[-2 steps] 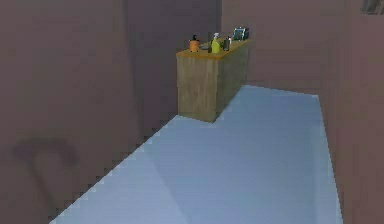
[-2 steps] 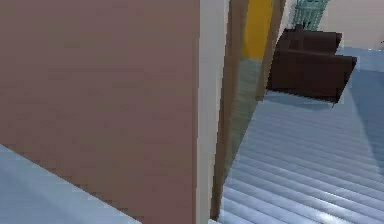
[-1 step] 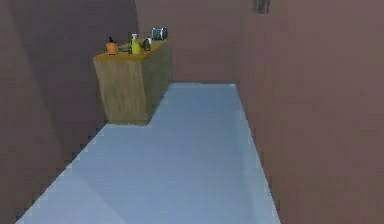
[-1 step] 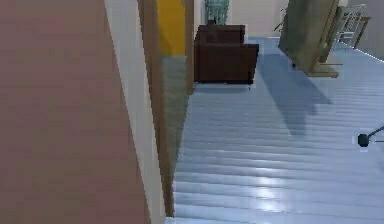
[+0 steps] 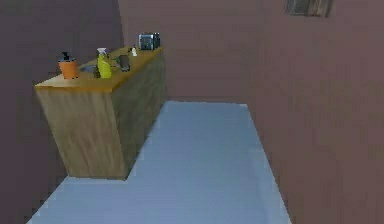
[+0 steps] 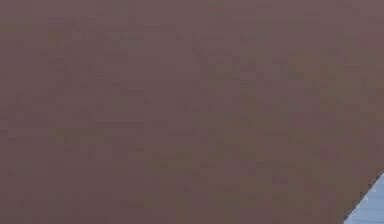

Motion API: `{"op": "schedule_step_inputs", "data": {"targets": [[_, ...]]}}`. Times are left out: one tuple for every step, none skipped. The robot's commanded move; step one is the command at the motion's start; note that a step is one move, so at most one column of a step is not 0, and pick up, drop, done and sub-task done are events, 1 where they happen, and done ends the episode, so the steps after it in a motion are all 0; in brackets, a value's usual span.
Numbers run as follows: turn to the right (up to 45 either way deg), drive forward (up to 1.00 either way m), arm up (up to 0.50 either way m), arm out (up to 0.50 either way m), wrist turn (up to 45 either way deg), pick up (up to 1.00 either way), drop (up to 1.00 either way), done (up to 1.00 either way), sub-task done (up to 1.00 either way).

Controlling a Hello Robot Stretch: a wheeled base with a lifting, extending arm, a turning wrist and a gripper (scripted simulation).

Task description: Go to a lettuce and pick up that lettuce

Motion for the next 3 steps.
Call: {"op": "schedule_step_inputs", "data": {"targets": [[0.0, 1.0, 0.0, 0.0, 0.0, 0.0, 0.0, 0.0, 0.0], [3.0, 0.0, 0.0, 0.0, 0.0, 0.0, 0.0, 0.0, 0.0], [0.0, 0.65, 0.0, 0.0, 0.0, 0.0, 0.0, 0.0, 0.0]]}}
